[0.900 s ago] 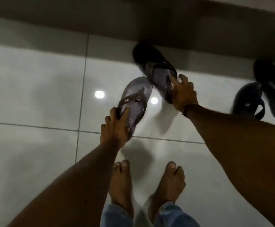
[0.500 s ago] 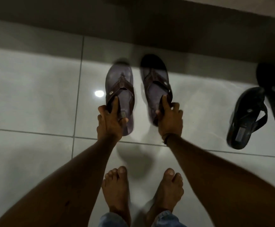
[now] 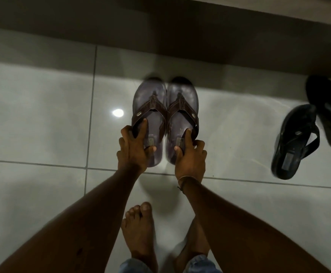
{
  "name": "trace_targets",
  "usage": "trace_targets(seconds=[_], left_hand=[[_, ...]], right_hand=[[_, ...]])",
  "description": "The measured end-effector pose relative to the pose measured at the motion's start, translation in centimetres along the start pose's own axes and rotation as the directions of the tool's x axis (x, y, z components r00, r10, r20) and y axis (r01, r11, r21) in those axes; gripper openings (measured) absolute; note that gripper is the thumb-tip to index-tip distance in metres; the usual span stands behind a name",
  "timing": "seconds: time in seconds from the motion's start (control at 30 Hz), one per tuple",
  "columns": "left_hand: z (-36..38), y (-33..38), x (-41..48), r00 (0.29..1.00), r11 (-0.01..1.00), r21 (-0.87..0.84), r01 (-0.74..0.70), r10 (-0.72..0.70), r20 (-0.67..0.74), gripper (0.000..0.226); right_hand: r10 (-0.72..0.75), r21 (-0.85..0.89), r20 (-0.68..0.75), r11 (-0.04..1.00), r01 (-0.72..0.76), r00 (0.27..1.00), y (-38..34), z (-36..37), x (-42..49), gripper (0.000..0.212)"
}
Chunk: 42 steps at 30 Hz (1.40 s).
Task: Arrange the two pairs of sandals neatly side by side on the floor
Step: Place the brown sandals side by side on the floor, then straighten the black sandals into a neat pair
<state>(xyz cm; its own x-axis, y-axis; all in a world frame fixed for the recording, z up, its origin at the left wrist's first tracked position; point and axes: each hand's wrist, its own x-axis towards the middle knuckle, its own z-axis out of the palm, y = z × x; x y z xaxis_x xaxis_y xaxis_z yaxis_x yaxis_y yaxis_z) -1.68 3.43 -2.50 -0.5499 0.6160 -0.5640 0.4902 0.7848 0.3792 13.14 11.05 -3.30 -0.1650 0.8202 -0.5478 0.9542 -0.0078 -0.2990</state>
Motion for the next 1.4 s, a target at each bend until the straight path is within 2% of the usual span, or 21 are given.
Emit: trace_targets(seconds=[0.1,0.23,0.33,0.43,0.53,0.67,0.8,0.87,0.97,1.07,1.2,1.4], left_hand=[[-0.8,0.2,-0.2,1.0,0.999,0.041,0.002,-0.001,-0.027,0.091],[-2.4,2.1,-4.1,0.975,0.997,-0.062,0.04,-0.053,-0.216,0.057],[-2.0,5.2,-8.9,0.978,0.998,-0.036,-0.048,0.04,-0.206,0.041],[0.5,12.3,-13.3,0.964,0.967,-0.014,-0.256,0.254,-0.081,0.044],[5.3,20.3,-14.7,0.941,0.943,-0.059,-0.328,0.331,0.068,0.044],[13.6,30.2,-12.9,0.927,0.95,-0.059,-0.308,0.313,0.206,0.059],[20.4,37.2,-9.9,0.943,0.974,-0.045,-0.223,0.227,0.242,0.071],[22.4,38.4,-8.8,0.948,0.97,0.061,-0.236,0.216,0.232,0.076],[24.4,38.7,-7.6,0.95,0.968,0.104,-0.227,0.196,0.242,0.087],[24.9,39.4,-6.8,0.961,0.984,0.027,-0.178,0.168,0.218,0.094],[25.0,42.3,-6.0,0.984,0.994,-0.083,-0.072,0.084,0.155,0.093],[25.7,45.0,-5.9,0.985,0.995,0.003,-0.104,0.102,0.141,0.102]], right_hand=[[0.011,-0.01,0.007,1.0,-0.011,1.0,-0.3,-0.6,-0.7,0.069],[0.05,0.017,-0.028,0.999,-0.049,0.998,2.3,-4.5,-3.6,0.06],[0.078,-0.041,-0.022,0.996,-0.079,0.997,8.2,-9.7,-6.2,0.053],[0.188,-0.173,-0.046,0.966,-0.193,0.981,16.7,-17.4,-5.9,0.05],[0.176,-0.167,-0.184,0.964,-0.207,0.967,24.2,-23.8,-0.8,0.047],[0.107,-0.194,-0.295,0.966,-0.17,0.949,32.4,-30.4,10.3,0.047],[-0.02,-0.224,-0.137,0.975,-0.011,0.99,38.1,-33.4,19.7,0.056],[-0.103,-0.254,-0.064,0.964,0.084,0.993,39.0,-33.3,22.0,0.056],[-0.154,-0.294,-0.083,0.948,0.123,0.985,40.0,-32.0,22.4,0.055],[-0.094,-0.223,-0.157,0.973,0.057,0.983,40.6,-30.6,20.5,0.052],[0.023,-0.123,-0.162,0.991,-0.043,0.987,40.4,-29.0,17.8,0.052],[0.088,-0.051,-0.152,0.994,-0.097,0.984,39.0,-27.8,16.1,0.057]])
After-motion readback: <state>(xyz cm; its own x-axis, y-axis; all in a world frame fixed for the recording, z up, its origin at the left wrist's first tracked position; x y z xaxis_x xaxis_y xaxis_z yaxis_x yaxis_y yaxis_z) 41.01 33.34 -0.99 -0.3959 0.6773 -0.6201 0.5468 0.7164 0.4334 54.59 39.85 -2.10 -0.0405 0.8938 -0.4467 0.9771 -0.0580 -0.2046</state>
